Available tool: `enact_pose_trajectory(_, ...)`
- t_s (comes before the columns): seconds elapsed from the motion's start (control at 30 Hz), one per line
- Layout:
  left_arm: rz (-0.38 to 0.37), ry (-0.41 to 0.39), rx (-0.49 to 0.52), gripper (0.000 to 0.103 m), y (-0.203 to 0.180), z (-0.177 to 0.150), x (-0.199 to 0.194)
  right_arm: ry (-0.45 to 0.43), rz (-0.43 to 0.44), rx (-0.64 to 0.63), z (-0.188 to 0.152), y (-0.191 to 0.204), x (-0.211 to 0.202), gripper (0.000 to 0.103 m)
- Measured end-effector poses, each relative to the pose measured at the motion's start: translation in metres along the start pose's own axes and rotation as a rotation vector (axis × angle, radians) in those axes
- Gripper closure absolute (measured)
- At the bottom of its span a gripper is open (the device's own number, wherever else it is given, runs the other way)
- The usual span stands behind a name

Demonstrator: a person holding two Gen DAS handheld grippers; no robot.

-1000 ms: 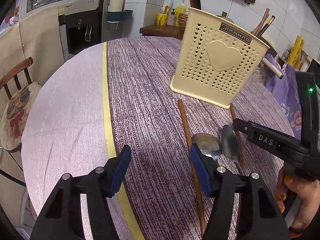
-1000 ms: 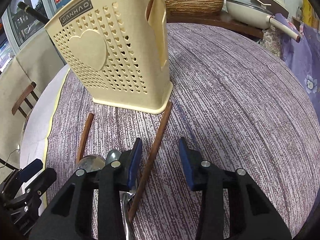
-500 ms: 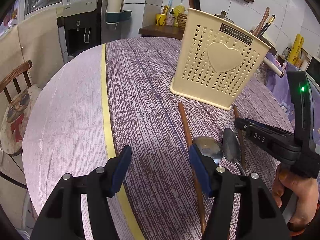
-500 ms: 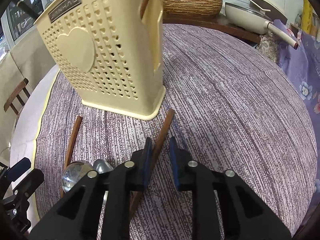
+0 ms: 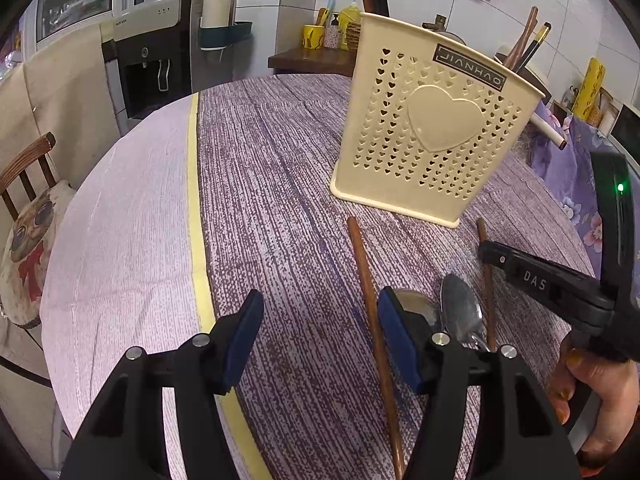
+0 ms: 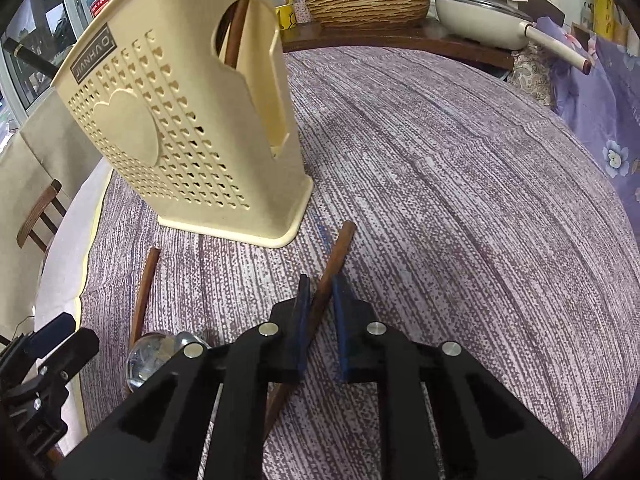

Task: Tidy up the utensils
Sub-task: 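Close the right gripper on a brown wooden chopstick while the left gripper lowers to another chopstick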

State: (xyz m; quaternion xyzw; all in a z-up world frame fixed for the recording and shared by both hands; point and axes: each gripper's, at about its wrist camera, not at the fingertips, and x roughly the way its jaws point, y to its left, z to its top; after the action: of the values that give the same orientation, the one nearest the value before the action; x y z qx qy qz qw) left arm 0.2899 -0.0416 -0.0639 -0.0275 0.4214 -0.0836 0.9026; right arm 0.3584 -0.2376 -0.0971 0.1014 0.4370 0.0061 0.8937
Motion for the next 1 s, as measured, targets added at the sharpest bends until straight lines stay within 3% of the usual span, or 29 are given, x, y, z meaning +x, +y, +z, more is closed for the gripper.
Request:
enact_pose_trajectory(0.13, -0.003, -0.004, 0.006, 0.046, -0.005, 0.000, -0.001, -0.006, 0.002, 0.013, 0.002, -0.007, 0.000, 0.090)
enact_pose_trajectory(0.4, -0.085, 0.018, 0.037, 0.046, -0.025, -0.013, -0.007, -0.016, 0.004, 0.011, 0.002, -0.011, -0.001, 0.090)
enact_pose_trajectory(0.7, -0.037, 0.022, 0.034, 0.046, -0.023, -0.003, 0.006, -0.012, 0.011, 0.017, 0.000, -0.013, -0.002, 0.090)
enact_pose_trajectory(1.0, 0.026, 0.078, 0.089, 0.063, -0.035, 0.016, 0.038, -0.005, 0.013, 0.006, -0.003, -0.010, 0.001, 0.090)
